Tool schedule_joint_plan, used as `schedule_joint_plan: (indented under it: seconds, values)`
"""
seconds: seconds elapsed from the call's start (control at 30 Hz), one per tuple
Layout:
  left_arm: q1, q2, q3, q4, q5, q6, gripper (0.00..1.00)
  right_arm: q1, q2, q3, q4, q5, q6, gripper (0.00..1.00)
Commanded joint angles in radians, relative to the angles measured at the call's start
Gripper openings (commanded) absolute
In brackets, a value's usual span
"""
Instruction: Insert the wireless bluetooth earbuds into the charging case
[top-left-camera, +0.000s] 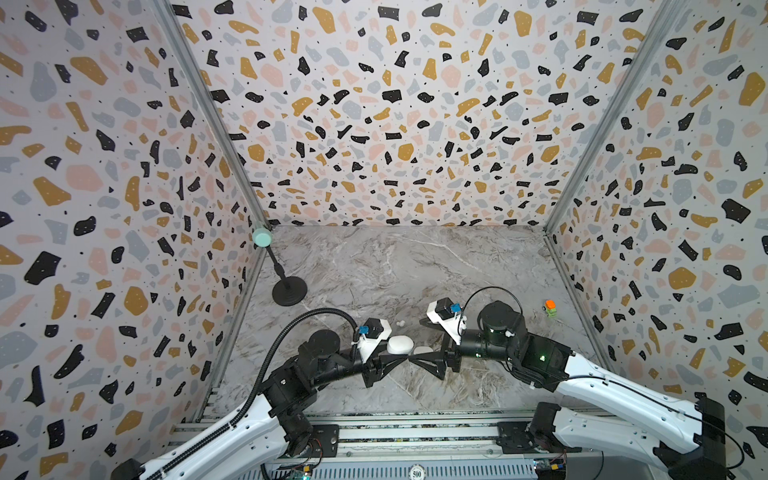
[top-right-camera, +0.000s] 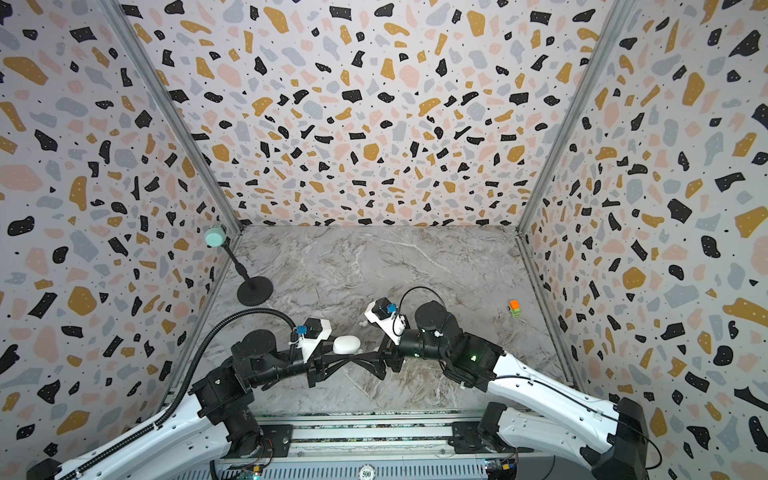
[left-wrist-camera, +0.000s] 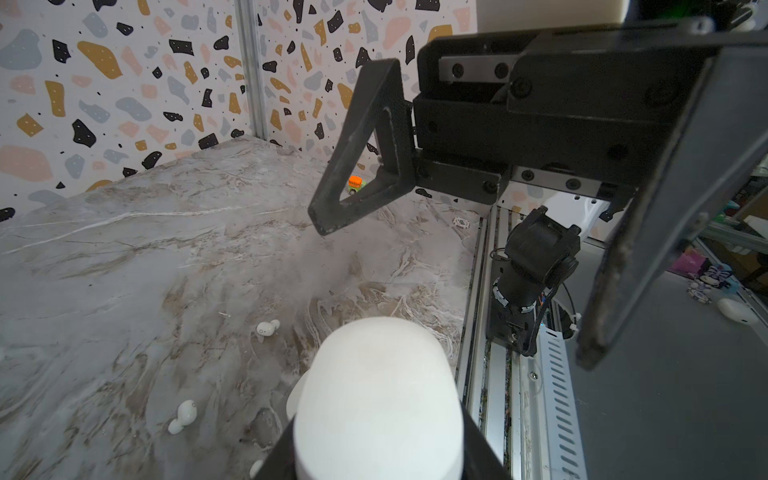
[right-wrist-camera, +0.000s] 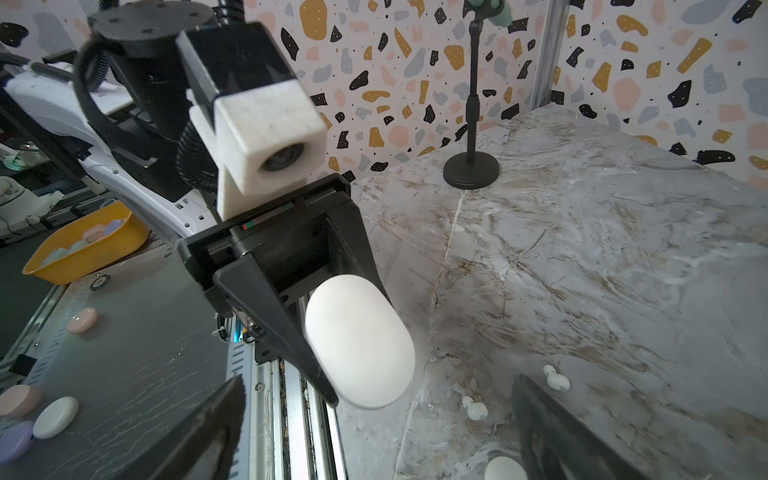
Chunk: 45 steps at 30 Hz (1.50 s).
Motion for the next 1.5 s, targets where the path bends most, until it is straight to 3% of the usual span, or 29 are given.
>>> schedule_joint_plan:
  seconds: [0.0, 0.27, 0.7, 1.47]
  values:
    - [0.002, -0.008, 0.011, 0.069, -0.002, -0.015, 0.0, 0.024, 0.003, 0.067, -0.069, 0.08, -0.037, 1.0]
    - [0.001, -0.023, -0.003, 0.075, 0.006, -0.027, 0.0, 0.039, 0.015, 0.097, -0.131, 0.138, -0.066, 1.0]
    - [0.001, -0.041, -0.028, 0.105, 0.085, -0.02, 0.0, 0.049, 0.042, 0.097, -0.124, 0.148, -0.068, 0.99]
    - [-0.011, -0.035, -0.044, 0.121, 0.113, -0.016, 0.0, 0.051, 0.042, 0.102, -0.114, 0.254, -0.059, 0.99]
